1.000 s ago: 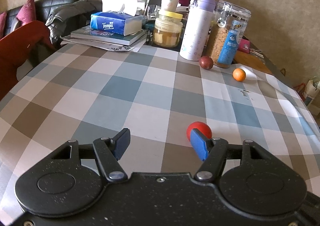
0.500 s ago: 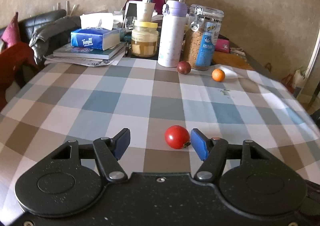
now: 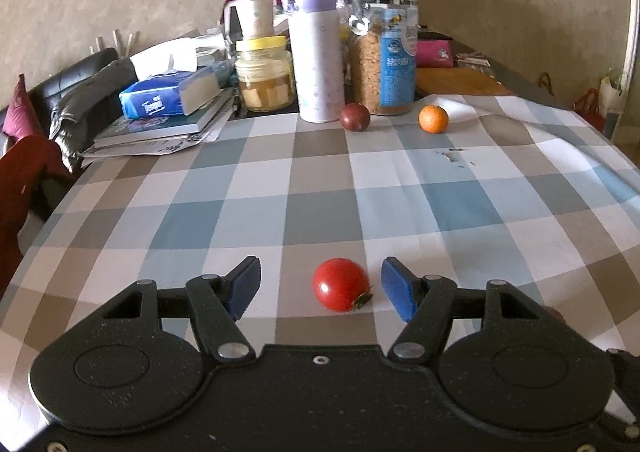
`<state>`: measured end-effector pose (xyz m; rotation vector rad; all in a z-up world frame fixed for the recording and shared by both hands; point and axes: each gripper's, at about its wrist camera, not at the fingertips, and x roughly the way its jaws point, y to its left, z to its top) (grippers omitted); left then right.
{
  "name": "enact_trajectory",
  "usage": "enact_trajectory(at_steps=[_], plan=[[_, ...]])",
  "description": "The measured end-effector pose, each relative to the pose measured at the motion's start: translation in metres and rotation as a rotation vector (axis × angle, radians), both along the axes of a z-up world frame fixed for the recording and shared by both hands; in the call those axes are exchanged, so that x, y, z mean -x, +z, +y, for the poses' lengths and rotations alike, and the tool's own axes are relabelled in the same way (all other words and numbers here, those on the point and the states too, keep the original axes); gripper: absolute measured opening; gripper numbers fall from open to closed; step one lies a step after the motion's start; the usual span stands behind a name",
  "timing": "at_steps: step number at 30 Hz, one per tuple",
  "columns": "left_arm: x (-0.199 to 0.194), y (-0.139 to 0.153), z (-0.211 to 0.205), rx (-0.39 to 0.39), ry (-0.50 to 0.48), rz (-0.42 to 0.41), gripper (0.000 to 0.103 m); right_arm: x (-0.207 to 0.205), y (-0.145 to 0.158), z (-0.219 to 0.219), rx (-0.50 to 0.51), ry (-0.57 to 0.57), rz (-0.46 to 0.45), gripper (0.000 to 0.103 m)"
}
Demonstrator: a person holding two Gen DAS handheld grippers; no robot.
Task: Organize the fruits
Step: 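Close the right tool on the plum while the left tool closes on the tomato, then carry the tomato over the tray with the left tool while the right carries the plum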
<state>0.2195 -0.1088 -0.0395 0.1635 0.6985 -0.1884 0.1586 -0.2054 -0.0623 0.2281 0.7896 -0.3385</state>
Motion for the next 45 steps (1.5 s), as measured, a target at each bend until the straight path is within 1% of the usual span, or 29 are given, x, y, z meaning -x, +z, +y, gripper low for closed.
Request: enact_trajectory(at_steps=[7,10,13,16,18,20,22,25,30,38,45], plan=[[-0.005,-0.009,-0.013,-0.068,-0.011,0.026,0.069,-0.001,0.000,0.000,-0.003,-0.001,0.001,0.036],[-0.006,-0.008,-0.015,-0.075,-0.007,0.022,0.069,-0.001,-0.001,0.000,-0.008,0.000,0.003,0.036],[-0.011,-0.012,-0.017,-0.096,0.008,0.050,0.069,-0.002,-0.002,-0.001,-0.015,-0.001,0.012,0.036],[-0.014,-0.014,-0.016,-0.090,0.021,0.068,0.067,-0.002,-0.002,-0.001,-0.015,-0.001,0.012,0.036],[-0.017,-0.016,-0.014,-0.083,0.029,0.093,0.055,-0.002,-0.001,-0.002,-0.014,-0.001,0.012,0.036],[-0.020,-0.018,-0.011,-0.054,0.021,0.125,0.046,-0.002,-0.002,-0.002,-0.013,0.000,0.013,0.036],[-0.021,-0.018,-0.009,-0.034,0.026,0.128,0.044,-0.002,-0.002,-0.002,-0.011,0.000,0.013,0.036],[-0.020,-0.018,-0.008,-0.039,0.050,0.121,0.043,-0.002,-0.002,-0.001,-0.010,0.000,0.012,0.036],[-0.013,-0.009,-0.001,-0.010,0.060,0.078,0.043,-0.002,-0.002,-0.001,-0.010,0.001,0.012,0.036],[0.016,0.026,0.012,0.022,0.036,-0.020,0.043,-0.002,-0.002,-0.001,-0.009,0.001,0.012,0.036],[0.044,0.047,0.021,0.065,0.027,-0.037,0.043,-0.002,-0.002,-0.001,-0.010,0.001,0.011,0.036]])
